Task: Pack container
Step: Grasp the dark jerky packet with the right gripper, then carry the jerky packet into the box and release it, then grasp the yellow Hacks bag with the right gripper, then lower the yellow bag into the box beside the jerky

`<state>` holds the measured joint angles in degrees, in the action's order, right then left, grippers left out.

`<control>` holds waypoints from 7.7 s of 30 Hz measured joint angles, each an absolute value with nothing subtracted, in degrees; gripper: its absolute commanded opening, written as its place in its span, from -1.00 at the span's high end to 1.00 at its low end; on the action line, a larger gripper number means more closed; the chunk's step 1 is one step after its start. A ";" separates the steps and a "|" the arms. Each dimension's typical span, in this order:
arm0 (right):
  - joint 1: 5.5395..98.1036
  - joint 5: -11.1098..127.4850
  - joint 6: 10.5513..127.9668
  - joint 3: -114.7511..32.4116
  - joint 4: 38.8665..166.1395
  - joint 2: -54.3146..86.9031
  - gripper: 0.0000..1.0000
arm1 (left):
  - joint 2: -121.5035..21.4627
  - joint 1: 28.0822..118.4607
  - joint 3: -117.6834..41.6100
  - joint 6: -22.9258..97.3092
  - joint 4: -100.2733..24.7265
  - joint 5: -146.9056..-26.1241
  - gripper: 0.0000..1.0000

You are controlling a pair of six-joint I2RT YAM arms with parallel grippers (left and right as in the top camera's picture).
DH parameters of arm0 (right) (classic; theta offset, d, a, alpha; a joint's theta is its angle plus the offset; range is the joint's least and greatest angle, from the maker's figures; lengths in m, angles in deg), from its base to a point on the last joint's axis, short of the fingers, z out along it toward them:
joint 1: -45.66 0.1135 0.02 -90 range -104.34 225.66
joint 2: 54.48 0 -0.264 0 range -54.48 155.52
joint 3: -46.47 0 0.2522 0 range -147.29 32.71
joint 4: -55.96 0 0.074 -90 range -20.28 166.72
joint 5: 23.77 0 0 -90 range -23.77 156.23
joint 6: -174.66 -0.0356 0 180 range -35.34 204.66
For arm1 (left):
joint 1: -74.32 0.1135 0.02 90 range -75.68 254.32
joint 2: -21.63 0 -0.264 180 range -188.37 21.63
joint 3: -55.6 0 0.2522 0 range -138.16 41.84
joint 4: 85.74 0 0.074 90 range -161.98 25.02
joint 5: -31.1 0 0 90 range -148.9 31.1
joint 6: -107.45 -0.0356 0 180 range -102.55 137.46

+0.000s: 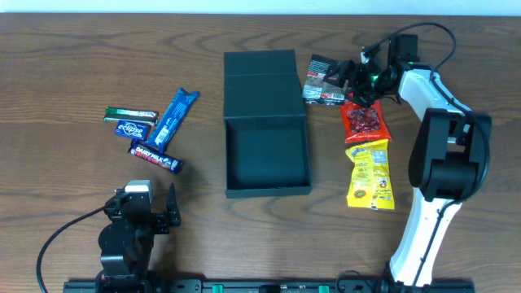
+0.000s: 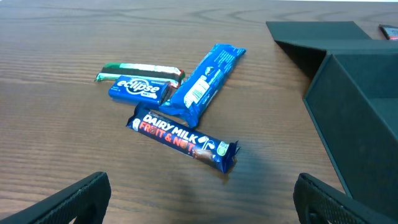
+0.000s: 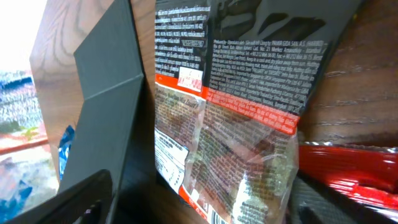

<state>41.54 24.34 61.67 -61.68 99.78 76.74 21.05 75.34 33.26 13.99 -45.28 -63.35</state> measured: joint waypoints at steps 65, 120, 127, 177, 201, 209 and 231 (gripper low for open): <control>63.74 23.18 67.42 -46.86 120.94 41.79 0.97 | 21.05 75.34 33.26 13.99 -45.28 -63.35 -0.91; 73.34 47.49 57.52 -43.43 127.10 44.52 0.97 | 21.05 75.34 33.26 13.99 -45.30 -63.37 -0.91; 70.30 63.31 58.20 -49.51 136.79 40.87 0.97 | 21.05 75.34 33.26 13.99 -45.28 -63.35 -0.91; 64.51 83.99 57.96 -56.00 147.85 53.88 0.77 | 21.05 75.34 33.26 13.99 -45.26 -63.37 -0.90; 88.64 77.69 50.51 -64.85 148.83 61.99 0.90 | 21.05 75.34 33.26 13.99 -45.28 -63.35 -0.91; 88.64 76.89 46.24 -65.07 148.74 63.43 0.97 | 21.05 75.34 33.26 13.99 -45.28 -63.35 -0.91; 87.85 76.30 45.28 -65.62 150.47 64.50 -0.89 | 21.05 75.34 33.26 13.99 -45.28 -63.35 -0.91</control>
